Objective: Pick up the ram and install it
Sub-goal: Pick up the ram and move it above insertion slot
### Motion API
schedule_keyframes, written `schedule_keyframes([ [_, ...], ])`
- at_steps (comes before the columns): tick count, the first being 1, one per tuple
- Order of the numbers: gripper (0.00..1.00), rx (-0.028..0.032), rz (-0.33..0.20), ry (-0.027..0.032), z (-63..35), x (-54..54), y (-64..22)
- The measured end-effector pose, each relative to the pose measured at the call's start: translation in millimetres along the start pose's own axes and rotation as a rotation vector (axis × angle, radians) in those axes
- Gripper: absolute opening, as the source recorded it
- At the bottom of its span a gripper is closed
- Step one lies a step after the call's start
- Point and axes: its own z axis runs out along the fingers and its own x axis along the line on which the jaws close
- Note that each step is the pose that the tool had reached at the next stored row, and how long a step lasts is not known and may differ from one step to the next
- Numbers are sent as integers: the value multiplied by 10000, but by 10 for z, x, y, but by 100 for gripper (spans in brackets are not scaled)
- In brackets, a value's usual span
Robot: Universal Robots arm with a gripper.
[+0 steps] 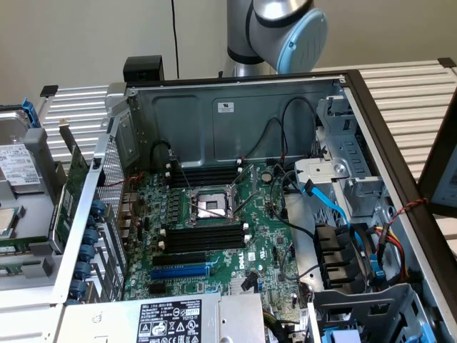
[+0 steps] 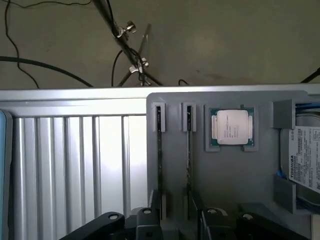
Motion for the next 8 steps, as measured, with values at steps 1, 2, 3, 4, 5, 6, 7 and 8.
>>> schedule_keyframes([
  [1,36,-2,7,1,6,18,0],
  [2,36,0,14,0,19,33,-1],
  [3,36,0,22,-1,35,41,-2],
  [4,36,0,30,-1,53,46,-2],
  [5,36,-2,37,0,71,50,-2],
  [6,36,-1,45,0,89,52,-2],
  [7,36,-2,54,0,108,52,-1],
  [8,36,-3,62,0,126,52,-2],
])
